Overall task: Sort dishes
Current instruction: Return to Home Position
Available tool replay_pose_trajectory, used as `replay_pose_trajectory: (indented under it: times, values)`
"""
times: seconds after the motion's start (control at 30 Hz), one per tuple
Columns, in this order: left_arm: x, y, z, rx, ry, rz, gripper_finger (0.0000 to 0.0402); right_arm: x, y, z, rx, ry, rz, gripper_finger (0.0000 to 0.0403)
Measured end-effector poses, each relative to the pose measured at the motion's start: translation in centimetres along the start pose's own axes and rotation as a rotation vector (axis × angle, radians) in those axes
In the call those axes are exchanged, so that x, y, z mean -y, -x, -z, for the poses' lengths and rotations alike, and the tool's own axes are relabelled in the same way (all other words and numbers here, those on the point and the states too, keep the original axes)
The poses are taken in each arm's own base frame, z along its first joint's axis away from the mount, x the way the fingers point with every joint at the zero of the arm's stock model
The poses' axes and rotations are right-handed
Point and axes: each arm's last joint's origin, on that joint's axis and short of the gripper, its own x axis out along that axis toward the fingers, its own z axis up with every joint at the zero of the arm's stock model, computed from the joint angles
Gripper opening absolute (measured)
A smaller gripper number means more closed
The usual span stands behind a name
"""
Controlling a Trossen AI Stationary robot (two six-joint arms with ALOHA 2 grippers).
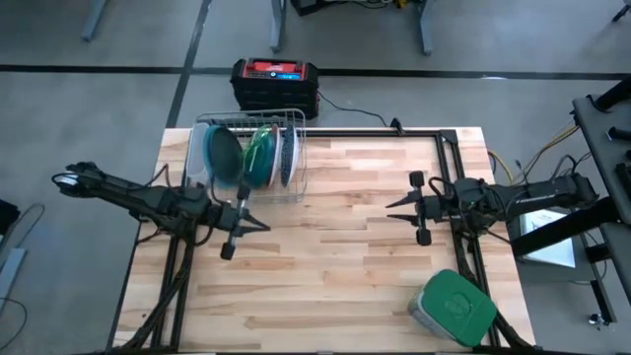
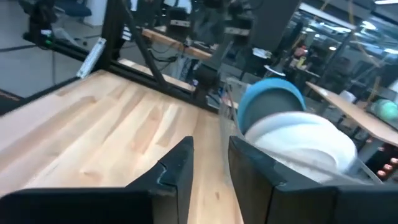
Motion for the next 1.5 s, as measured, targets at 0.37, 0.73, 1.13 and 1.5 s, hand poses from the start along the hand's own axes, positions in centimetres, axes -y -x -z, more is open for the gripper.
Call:
replay_pose_trajectory:
  times: [0.37, 0.73, 1.13, 1.5]
  values:
    - [1.9, -0.2, 5.3, 0.042, 0.133, 0.145, 0.0, -1.6, 3.8, 4.5, 0.109, -0.004, 0.061, 0.0057]
    - [-0.1, 1.1, 0.1, -0.046, 0.106, -0.084, 0.0, -2.8, 4.8, 7.5, 0.176, -0.002, 0.075, 0.0032]
    - [2.0, 0.5, 4.4, 0.038, 0.121, 0.078, 0.0, -3.0, 4.8, 7.9, 0.169, -0.02, 0.071, 0.0028]
    - [3.6, 1.4, 9.8, 0.237, 0.099, -0.036, 0.0, -2.9, 4.8, 8.0, 0.164, -0.017, 0.078, 0.0023]
